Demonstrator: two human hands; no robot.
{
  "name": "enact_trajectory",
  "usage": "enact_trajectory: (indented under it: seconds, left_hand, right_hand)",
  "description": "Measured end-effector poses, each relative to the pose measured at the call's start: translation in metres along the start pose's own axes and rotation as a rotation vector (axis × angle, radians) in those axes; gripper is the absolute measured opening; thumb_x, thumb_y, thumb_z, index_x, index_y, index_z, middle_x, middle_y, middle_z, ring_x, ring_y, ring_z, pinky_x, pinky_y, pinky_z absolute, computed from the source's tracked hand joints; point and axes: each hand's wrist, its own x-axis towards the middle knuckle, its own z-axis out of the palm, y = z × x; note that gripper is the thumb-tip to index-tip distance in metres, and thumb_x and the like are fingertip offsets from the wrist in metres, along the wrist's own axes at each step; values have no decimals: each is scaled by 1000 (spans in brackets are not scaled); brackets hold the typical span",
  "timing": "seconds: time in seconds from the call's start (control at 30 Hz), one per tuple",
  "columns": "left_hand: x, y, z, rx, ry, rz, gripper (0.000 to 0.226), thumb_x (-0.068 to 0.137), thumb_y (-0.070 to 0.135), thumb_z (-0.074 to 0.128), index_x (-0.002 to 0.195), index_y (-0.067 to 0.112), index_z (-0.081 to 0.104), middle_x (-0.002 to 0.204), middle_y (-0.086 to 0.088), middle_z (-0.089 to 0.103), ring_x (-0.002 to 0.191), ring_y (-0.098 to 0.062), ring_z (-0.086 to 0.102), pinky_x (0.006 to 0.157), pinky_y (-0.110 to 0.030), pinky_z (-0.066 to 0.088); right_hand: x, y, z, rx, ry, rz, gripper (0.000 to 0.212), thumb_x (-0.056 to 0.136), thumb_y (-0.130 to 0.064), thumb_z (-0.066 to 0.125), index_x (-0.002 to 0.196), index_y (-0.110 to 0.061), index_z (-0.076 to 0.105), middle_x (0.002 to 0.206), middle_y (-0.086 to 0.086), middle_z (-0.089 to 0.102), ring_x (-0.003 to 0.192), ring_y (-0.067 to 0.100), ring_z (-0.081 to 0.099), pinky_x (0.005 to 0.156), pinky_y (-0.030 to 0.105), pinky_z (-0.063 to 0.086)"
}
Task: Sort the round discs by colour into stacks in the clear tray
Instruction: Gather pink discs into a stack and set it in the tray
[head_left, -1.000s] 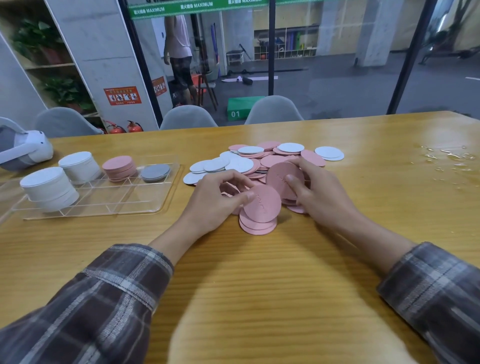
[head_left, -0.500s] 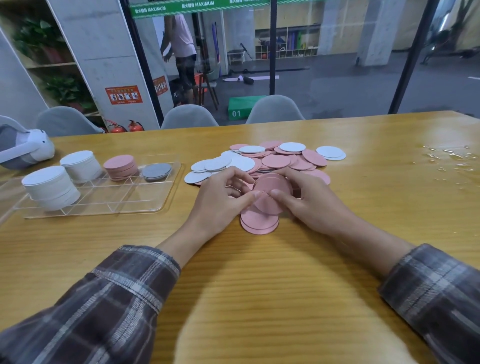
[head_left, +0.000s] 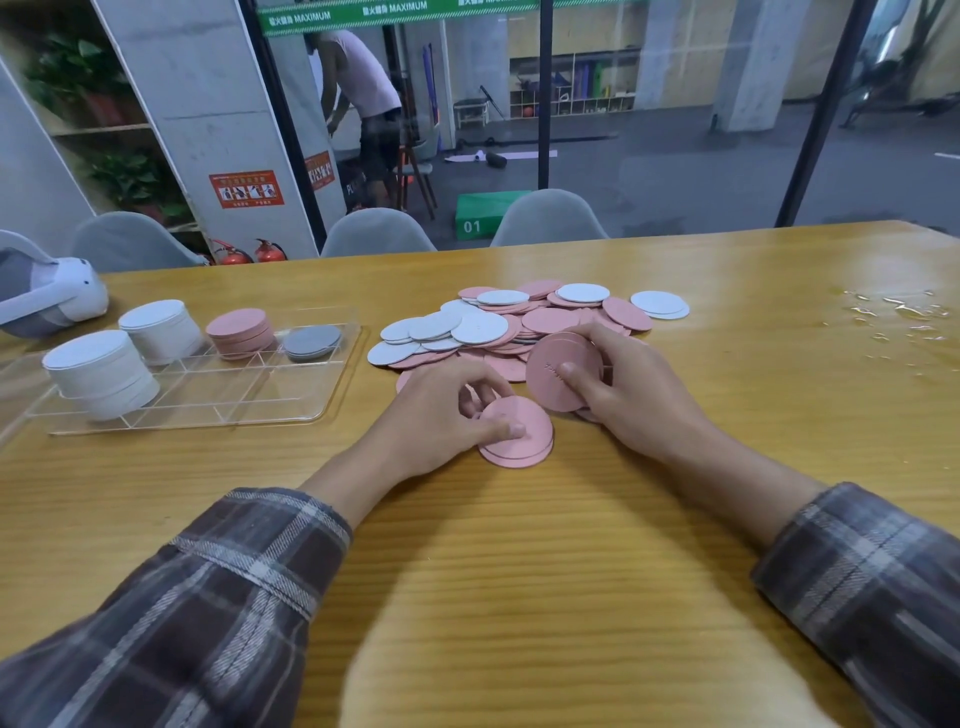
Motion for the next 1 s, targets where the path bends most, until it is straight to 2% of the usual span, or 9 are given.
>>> enact_trajectory:
  seconds: [0.17, 0.27, 0.4, 0.5, 0.57, 0.67, 0.73, 0.87, 1.0]
  left_hand:
    - [0, 3, -5, -130, 33, -4, 22, 82, 20, 87, 97, 34, 77, 87, 10, 71, 70, -5, 59, 69, -15, 48]
    - [1, 4, -5, -208, 91, -4, 23, 84, 15, 85, 101, 30, 79, 89, 8, 71, 73, -11, 63, 70, -28, 59]
    - [2, 9, -1, -254, 191, 3, 22, 84, 13, 85, 101, 24, 77, 87, 2, 69, 73, -16, 65, 65, -25, 57]
    - [2, 11, 2, -273, 234, -4, 27, 82, 14, 87, 103, 25, 74, 84, 5, 70, 75, -17, 67, 70, -29, 60]
    - [3, 12, 4, -280, 254, 7, 28, 81, 13, 87, 103, 23, 74, 84, 6, 71, 76, -11, 67, 70, -26, 58]
    - [3, 14, 5, -290, 272, 33, 28, 82, 11, 86, 105, 20, 73, 87, 3, 73, 79, -8, 67, 72, -23, 56]
    - [3, 15, 5, -281, 273, 43, 29, 83, 11, 86, 107, 20, 73, 89, -1, 73, 83, -12, 69, 74, -27, 59]
    - [2, 17, 4, -235, 283, 46, 24, 85, 9, 83, 105, 18, 73, 86, 0, 72, 80, -10, 68, 70, -22, 56]
    - [0, 7, 1, -5, 150, 22, 20, 81, 31, 86, 96, 25, 74, 88, 8, 70, 75, -7, 61, 70, -15, 46]
  right_hand:
    - [0, 0, 0, 3, -9, -5, 25, 100, -26, 61, 124, -23, 63, 105, -12, 70, 98, 14, 63, 81, 28, 45]
    - [-1, -4, 1, 31, -46, -23, 20, 101, -23, 58, 120, -21, 65, 79, -24, 64, 76, 4, 61, 74, 32, 50]
    - [-5, -10, 1, 108, -114, -2, 16, 106, -20, 47, 102, -11, 60, 71, -6, 60, 60, 11, 57, 63, 48, 56]
    - [-6, -16, 0, 142, -129, 12, 21, 107, -20, 44, 106, -9, 61, 68, -2, 58, 56, 11, 57, 61, 46, 55]
    - [-6, -17, 0, 142, -134, 4, 21, 107, -27, 47, 108, -14, 63, 71, -6, 62, 62, 10, 61, 66, 44, 55]
    - [-7, -16, 2, 68, -146, -64, 26, 100, -38, 60, 123, -27, 64, 106, -14, 71, 98, 7, 65, 87, 34, 53]
    - [-7, -15, 3, 51, -144, -93, 34, 97, -37, 65, 130, -28, 62, 118, -16, 70, 109, 7, 63, 94, 34, 51]
    - [-6, -13, 5, 44, -117, -102, 32, 97, -30, 66, 128, -25, 64, 117, -14, 70, 109, 10, 63, 95, 35, 51]
    - [-4, -10, 2, 10, -59, -68, 29, 96, -27, 67, 125, -22, 65, 111, -11, 71, 100, 7, 62, 83, 14, 45]
